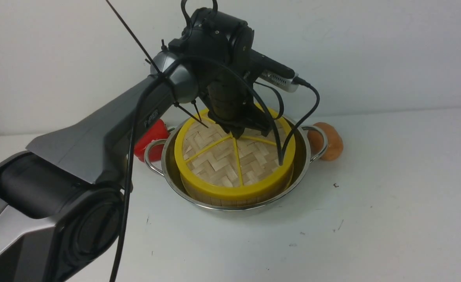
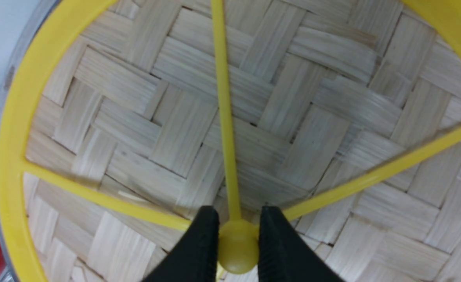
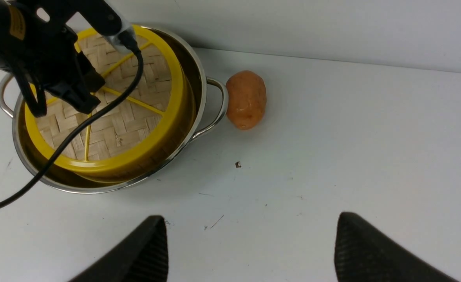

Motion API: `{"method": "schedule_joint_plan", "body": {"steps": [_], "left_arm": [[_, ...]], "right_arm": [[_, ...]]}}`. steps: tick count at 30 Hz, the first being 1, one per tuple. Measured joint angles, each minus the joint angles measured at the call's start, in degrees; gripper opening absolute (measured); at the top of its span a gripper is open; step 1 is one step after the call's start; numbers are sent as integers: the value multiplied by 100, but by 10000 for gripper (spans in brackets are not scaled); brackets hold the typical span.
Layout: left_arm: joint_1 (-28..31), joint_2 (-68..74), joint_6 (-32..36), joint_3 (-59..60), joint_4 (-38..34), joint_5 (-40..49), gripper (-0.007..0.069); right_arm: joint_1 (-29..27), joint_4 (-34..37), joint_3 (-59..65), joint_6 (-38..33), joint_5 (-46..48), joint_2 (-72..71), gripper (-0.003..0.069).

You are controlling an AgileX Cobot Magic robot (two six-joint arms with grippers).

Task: Place the steamer in the pot on the white table, and put the lid on the steamer.
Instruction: 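Place the yellow bamboo steamer lid onto the steamer in the pot with the left gripper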

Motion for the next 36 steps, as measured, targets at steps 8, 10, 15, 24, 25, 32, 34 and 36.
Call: {"method": "schedule_joint_plan", "body": {"steps": [8,10,15,24,25,32,34,36], "left_arm": [[0,-117,0,-40,-5,18,118],[0,-131,0,-53,2,18,118],[0,-138,0,-60,-7,18,118],[0,-138,5,-60,-50,18,118],[0,-138,5,-60,-59,18,118],[0,-86,5,-60,-63,-26,118],[0,-38,5,-60,-63,-45,118],[0,-14,5,-60,-58,-58,118]], "right_arm": [[0,0,0,0,0,0,541],[0,0,0,0,0,0,541],[0,0,0,0,0,0,541],[0,0,0,0,0,0,541],[0,0,0,0,0,0,541],[0,0,0,0,0,0,541],[0,0,0,0,0,0,541],[0,0,0,0,0,0,541]]}}
